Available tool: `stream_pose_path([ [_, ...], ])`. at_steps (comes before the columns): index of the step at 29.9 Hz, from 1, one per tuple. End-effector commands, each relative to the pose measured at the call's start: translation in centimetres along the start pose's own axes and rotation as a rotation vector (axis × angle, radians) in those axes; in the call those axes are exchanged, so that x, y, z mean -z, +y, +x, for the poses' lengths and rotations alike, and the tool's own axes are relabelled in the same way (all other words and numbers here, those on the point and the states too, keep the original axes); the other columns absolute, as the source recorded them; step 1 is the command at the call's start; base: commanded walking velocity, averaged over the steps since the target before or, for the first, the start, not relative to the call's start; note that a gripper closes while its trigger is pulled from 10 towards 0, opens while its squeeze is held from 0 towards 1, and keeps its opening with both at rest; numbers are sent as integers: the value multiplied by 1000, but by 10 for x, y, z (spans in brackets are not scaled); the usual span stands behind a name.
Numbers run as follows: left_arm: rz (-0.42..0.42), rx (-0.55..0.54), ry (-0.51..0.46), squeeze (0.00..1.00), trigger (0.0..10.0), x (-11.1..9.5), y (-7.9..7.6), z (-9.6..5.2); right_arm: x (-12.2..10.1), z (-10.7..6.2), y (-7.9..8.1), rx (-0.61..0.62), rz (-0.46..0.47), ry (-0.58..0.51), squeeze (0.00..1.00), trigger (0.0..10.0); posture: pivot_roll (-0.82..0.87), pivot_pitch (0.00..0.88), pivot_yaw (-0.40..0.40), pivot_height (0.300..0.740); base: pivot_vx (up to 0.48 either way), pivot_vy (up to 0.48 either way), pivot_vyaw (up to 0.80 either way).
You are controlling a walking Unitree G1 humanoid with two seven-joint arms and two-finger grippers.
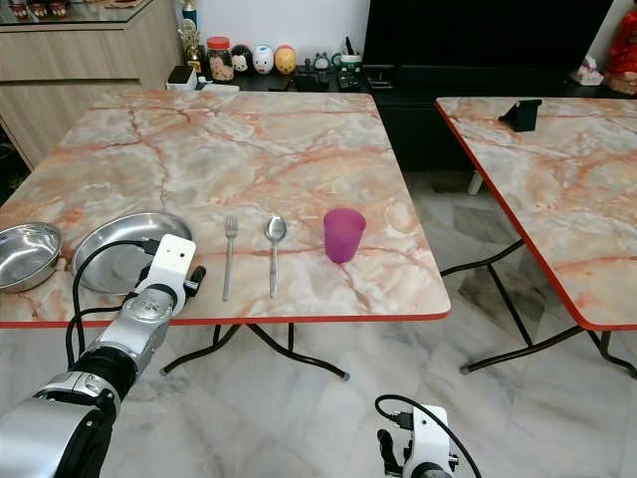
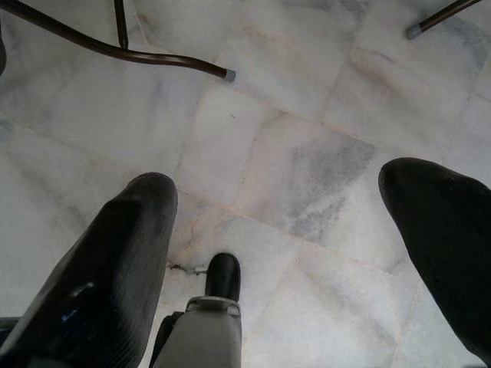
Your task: Setting the table
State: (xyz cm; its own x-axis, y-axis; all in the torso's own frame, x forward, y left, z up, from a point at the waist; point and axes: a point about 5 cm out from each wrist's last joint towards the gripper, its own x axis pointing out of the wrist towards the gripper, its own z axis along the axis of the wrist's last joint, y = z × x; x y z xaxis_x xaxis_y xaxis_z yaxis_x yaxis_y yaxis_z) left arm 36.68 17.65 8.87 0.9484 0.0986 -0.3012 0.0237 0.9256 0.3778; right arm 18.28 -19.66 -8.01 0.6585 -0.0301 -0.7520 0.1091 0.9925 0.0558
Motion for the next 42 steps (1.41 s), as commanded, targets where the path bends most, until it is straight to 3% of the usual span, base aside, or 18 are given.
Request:
stream_pose_path([
  [1, -13, -21, 65, 0, 7294, 11, 4, -1, -3, 0, -3, 4, -8, -1, 0, 10000, 60, 0, -65, 740, 0, 0, 0],
  [2, -10, -19, 63, 0, 9059, 11, 4, 0, -3, 0, -3, 4, -8, -1, 0, 10000, 60, 0, -66, 740, 0, 0, 0],
  [3, -8, -19, 62, 0, 10000, 11, 5, 0, -3, 0, -3, 4, -9, -1, 0, 10000, 60, 0, -66, 740, 0, 0, 0],
  [9, -3, -17, 47, 0, 10000, 5, 7, 1, -3, 0, -3, 5, -9, -1, 0, 10000, 61, 0, -67, 740, 0, 0, 0],
  [12, -65, -15, 47, 0, 10000, 2, 8, 3, -3, 0, -3, 7, -8, -1, 0, 10000, 61, 0, -67, 740, 0, 0, 0],
  [19, -53, -22, 29, 0, 10000, -6, 13, 5, -3, 0, -3, 6, -8, -1, 0, 10000, 61, 0, -68, 740, 0, 0, 0],
  [33, 9, 18, 45, 0, 10000, 0, 9, 4, -3, 0, -3, 5, -9, -1, 0, 10000, 60, 0, -69, 740, 0, 0, 0],
  [34, 14, 24, 46, 0, 4510, 0, 8, 4, -3, 0, -3, 5, -10, -1, 0, 10000, 60, 0, -69, 740, 0, 0, 0],
  [35, 16, 27, 48, 0, 0, 1, 7, 3, -3, 0, -3, 5, -10, -1, 0, 10000, 60, 0, -69, 740, 0, 0, 0],
  [42, 20, 46, 52, 0, 0, 1, 4, 3, -3, 1, -3, 6, -11, -1, 0, 10000, 59, 0, -69, 740, 0, 0, 0],
])
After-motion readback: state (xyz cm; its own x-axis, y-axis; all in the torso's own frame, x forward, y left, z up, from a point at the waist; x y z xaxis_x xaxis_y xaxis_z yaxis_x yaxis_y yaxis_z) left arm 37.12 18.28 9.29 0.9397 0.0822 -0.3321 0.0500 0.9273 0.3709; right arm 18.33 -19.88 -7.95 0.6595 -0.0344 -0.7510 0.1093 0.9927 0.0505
